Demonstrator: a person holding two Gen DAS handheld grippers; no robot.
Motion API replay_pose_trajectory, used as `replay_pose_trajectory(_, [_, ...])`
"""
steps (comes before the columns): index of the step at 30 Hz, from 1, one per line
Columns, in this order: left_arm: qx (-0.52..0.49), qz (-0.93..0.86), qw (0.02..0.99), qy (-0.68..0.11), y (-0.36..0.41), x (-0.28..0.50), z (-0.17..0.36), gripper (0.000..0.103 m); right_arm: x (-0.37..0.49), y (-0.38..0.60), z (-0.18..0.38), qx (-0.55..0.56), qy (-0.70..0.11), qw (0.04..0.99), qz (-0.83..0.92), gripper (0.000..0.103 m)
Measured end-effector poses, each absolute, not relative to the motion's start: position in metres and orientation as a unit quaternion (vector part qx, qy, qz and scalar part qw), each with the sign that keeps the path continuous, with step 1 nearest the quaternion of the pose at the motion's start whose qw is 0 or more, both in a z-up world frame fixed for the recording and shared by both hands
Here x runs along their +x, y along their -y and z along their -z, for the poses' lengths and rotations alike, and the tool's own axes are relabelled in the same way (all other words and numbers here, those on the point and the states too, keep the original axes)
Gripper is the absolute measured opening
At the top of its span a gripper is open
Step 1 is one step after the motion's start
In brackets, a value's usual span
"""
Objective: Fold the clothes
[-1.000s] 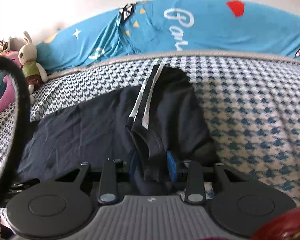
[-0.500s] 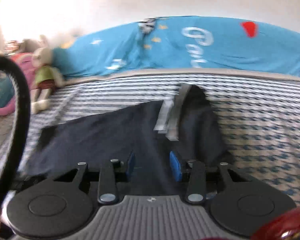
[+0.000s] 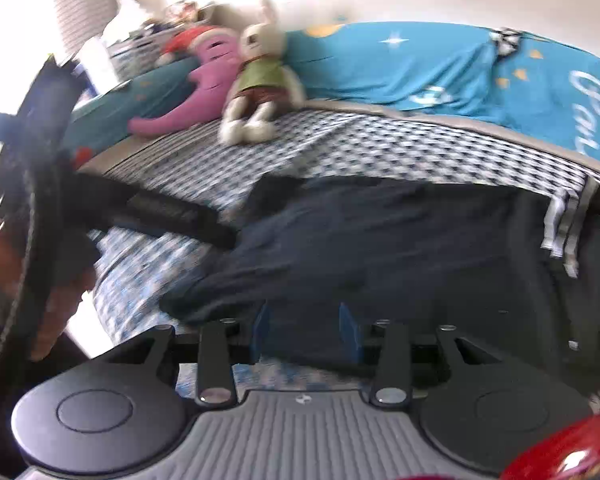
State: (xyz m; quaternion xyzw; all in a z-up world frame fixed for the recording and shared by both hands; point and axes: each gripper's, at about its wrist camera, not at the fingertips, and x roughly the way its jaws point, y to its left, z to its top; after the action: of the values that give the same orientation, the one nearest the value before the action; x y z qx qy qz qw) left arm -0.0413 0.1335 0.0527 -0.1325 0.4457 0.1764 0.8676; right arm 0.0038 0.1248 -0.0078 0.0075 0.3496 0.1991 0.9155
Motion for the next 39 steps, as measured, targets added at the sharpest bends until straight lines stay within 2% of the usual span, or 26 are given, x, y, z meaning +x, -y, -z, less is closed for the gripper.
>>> replay_pose_trajectory(7, [-0.149, -0.172, 0.866, -0.445, -0.141, -0.046, -0.047, 0.098, -0.002, -0.162, 0.014, -0.031, -0.342, 0.903, -0.258, 0.040])
replay_pose_trajectory(32, [-0.218, -0.137, 0.856, -0.448, -0.164, -0.053, -0.039, 0.099, 0.003, -0.234, 0.049, -0.198, -0.301, 0.887, -0.289, 0.040])
replay_pose_trajectory(34, [-0.227, -0.133, 0.855, -0.447, -0.166, -0.053, -0.039, 0.099, 0.007, -0.232, 0.048, -0.190, -0.301, 0.890, -0.285, 0.033])
replay_pose_trajectory(36, [-0.238, -0.128, 0.854, -0.445, -0.168, -0.053, -0.040, 0.099, 0.011, -0.229, 0.048, -0.182, -0.302, 0.893, -0.281, 0.018])
replay_pose_trajectory(39, [-0.255, -0.114, 0.853, -0.440, -0.169, -0.054, -0.043, 0.100, 0.016, -0.221, 0.043, -0.156, -0.303, 0.898, -0.279, 0.012])
